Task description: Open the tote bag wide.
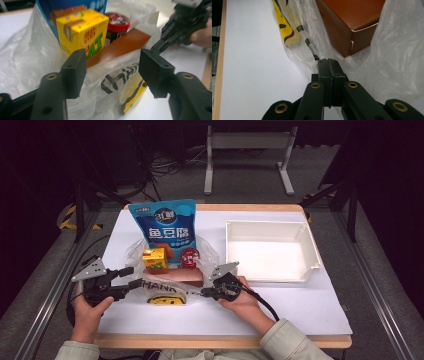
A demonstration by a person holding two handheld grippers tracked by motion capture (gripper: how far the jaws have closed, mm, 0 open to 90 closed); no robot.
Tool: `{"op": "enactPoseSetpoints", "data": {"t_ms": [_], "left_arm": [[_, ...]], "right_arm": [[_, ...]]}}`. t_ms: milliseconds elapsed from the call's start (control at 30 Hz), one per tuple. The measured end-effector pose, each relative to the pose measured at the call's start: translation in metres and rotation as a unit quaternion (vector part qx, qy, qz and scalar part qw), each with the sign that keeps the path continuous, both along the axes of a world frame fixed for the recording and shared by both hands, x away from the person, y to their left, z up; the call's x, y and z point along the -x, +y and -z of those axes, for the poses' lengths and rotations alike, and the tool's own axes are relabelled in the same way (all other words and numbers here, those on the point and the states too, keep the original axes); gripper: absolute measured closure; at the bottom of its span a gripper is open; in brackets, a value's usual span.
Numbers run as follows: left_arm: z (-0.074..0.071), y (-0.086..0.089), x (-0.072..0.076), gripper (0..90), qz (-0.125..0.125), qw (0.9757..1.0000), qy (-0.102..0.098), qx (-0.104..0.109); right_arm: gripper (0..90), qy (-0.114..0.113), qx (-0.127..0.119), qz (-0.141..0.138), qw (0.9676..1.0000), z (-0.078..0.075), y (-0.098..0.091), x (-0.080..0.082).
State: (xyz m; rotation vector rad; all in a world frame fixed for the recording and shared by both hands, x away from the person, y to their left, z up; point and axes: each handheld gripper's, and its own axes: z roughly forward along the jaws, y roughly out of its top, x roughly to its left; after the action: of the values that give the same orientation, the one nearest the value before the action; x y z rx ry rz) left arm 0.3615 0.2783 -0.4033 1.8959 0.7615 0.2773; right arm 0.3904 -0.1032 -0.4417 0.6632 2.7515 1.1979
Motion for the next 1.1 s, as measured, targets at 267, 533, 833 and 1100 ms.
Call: {"op": "enactPoseSetpoints", "data": {"t_ms": [267,533,833,1100], "left_arm": [[0.013,-0.009,-0.016,35.9,-0.007,0.9993,0.022,-0.028],[0.017,-0.01,-0.015,57.4,0.002,0.9984,0.035,-0.044],[0.015,-0.001,-0.002,89.5,0.009,0.9984,0.044,-0.035],[0.02,0.003,0.014,89.9,0.02,0.9969,0.065,-0.039]], "right_arm": [[88.5,0.003,-0.006,-0.002,1.0,0.0,0.0,0.0],[88.2,0.005,-0.009,-0.002,0.9999,0.0,0.0,-0.001],[88.4,0.002,-0.011,-0.003,0.9999,-0.002,-0.001,-0.001],[89.1,0.005,-0.008,-0.004,0.9999,-0.001,0.0,-0.001]]}}
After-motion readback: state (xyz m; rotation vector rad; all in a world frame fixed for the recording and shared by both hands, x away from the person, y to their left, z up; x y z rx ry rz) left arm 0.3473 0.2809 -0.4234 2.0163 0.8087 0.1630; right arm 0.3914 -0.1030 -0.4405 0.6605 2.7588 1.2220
